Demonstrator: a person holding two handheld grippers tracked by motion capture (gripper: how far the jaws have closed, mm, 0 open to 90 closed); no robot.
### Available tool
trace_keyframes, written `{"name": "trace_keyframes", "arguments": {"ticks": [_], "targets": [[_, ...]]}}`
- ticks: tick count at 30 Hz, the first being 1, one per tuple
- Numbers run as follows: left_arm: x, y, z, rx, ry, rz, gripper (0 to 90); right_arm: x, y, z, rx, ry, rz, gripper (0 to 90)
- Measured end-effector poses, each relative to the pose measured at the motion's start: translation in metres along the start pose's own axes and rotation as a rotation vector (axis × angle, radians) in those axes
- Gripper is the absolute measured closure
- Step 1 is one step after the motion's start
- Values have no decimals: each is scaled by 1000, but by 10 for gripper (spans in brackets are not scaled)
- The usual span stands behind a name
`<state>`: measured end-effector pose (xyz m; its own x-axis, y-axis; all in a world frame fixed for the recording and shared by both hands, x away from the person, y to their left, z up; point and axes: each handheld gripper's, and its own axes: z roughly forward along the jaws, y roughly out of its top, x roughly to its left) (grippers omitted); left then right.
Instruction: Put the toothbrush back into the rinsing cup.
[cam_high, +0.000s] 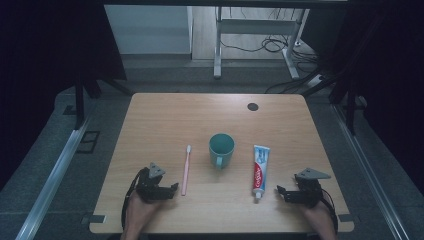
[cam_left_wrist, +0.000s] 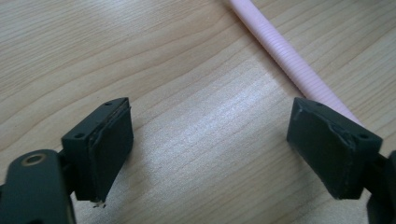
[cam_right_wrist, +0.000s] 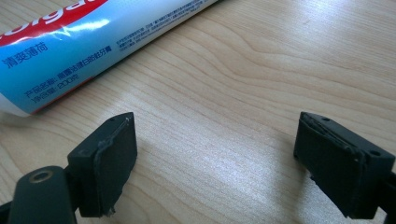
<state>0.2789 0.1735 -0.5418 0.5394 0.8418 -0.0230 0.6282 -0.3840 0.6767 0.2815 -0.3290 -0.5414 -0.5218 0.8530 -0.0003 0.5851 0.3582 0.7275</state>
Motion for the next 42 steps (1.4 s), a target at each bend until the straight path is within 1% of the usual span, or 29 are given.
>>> {"name": "trace_keyframes", "arguments": {"ticks": [1,2,6,7,8,10,11,12,14,15,16,17,18,19,20,21,22,23,25,26,31,34,42], "targets": [[0,0,0,-2,1,1,171,0,0,0,0,0,0,130],[-1,0,-1,-3,8,9,209,0,0,0,0,0,0,130],[-1,1,-3,-6,13,16,310,0,0,0,0,0,0,130],[-1,1,-4,-6,10,16,310,0,0,0,0,0,0,130],[0,1,-5,-7,4,17,380,0,0,0,0,0,0,130],[0,1,-6,-12,-3,10,438,0,0,0,0,1,0,130],[1,1,-7,-12,-12,13,469,0,0,0,0,1,0,130],[1,1,-8,-23,-18,10,506,0,0,0,0,1,0,130],[2,2,-8,-26,-22,11,578,0,0,0,0,0,0,130],[2,2,-9,-28,-26,11,578,0,0,0,0,0,0,130],[2,2,-9,-29,-32,13,610,0,0,0,0,0,0,130],[1,2,-9,-29,-36,16,637,0,0,0,1,0,0,129],[1,3,-9,-22,-37,24,701,0,0,0,0,0,1,130],[1,3,-8,-19,-34,26,701,0,0,0,0,0,1,130],[0,3,-8,-14,-33,29,733,0,0,0,1,0,1,129],[0,4,-9,-6,-36,33,794,0,0,0,1,0,0,130],[0,4,-9,-6,-36,33,818,0,0,0,1,1,0,129],[0,5,-9,-7,-36,32,818,0,0,0,1,1,0,129],[0,6,-11,-14,-38,29,865,0,0,0,1,1,1,129],[-1,6,-11,-21,-41,21,894,0,0,0,1,1,1,129],[-1,8,-15,-37,-53,11,895,0,0,0,1,1,2,129],[-2,10,-15,-42,-46,3,895,0,0,0,1,1,2,129],[-5,16,-17,-55,-57,11,895,0,0,0,0,1,2,129]]}}
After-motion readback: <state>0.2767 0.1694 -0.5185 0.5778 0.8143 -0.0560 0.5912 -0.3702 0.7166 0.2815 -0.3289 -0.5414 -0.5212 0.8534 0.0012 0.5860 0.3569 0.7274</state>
